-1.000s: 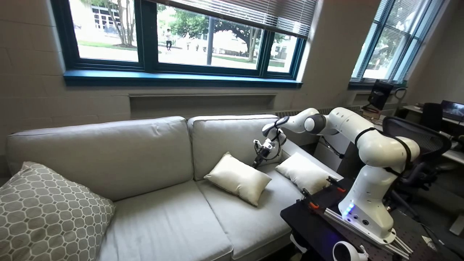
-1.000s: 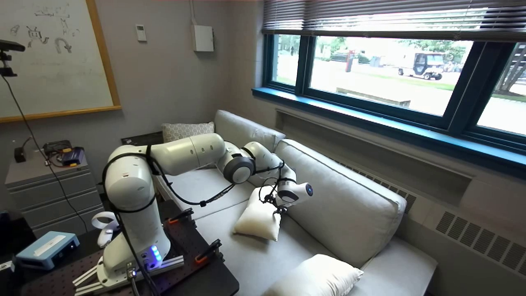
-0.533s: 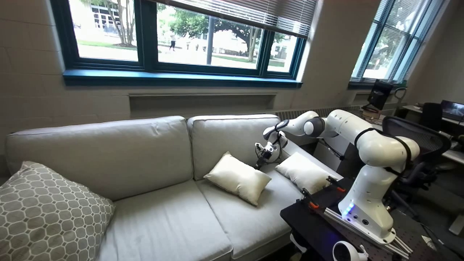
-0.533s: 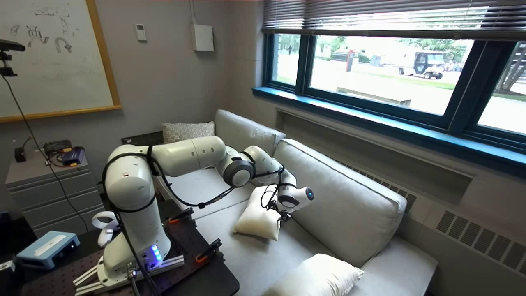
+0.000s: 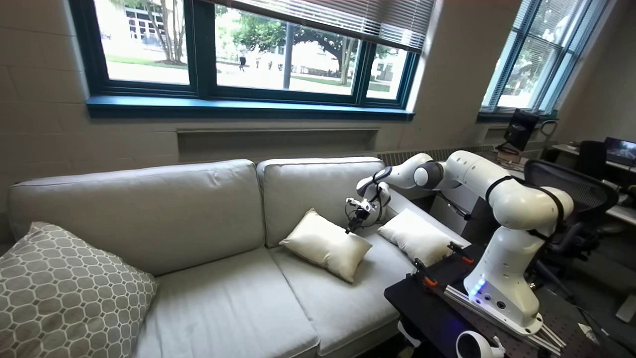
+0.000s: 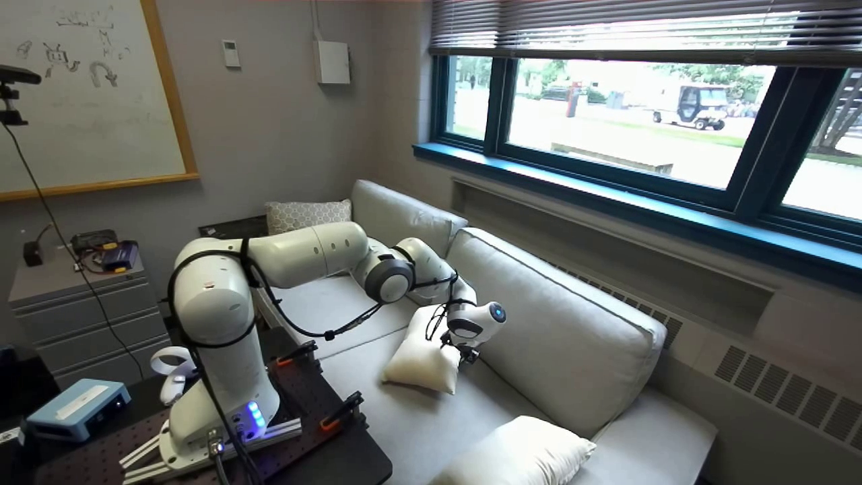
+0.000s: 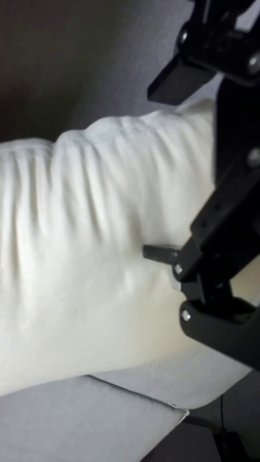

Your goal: Arrange the two small pillows against the right armrest of the sofa

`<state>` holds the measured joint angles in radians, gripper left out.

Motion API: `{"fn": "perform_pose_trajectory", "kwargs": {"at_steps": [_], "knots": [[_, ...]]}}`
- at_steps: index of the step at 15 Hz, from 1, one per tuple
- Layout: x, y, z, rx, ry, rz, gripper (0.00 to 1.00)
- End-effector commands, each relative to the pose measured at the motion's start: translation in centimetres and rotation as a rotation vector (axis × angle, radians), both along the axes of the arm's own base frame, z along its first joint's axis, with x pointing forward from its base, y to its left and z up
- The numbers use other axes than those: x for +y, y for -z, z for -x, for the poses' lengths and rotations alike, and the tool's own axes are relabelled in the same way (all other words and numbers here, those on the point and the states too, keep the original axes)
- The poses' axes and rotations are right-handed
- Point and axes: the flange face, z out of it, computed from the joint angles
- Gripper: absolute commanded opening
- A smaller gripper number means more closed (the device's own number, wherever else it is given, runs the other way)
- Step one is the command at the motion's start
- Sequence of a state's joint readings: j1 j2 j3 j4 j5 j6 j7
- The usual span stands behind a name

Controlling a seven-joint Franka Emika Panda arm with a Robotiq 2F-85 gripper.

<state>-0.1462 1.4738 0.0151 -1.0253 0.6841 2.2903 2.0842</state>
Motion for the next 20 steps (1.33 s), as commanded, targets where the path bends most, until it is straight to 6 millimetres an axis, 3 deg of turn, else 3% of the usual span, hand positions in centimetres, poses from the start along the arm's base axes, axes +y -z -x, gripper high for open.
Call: {"fn": "perform_pose_trajectory", "kwargs": {"at_steps": [1,10,14,16,20], "knots": [[2.2,0.0,0.6,0.067,-0.014,-0.136,1.0],[7.3,0.1,1.9,0.156,-0.11,-0.281,1.0],[11.2,0.6,3.4,0.235,-0.186,-0.323,1.0],[12.4,0.6,3.8,0.274,-0.213,-0.318,0.75],[14.1,0.2,3.8,0.312,-0.234,-0.302,0.43]]}}
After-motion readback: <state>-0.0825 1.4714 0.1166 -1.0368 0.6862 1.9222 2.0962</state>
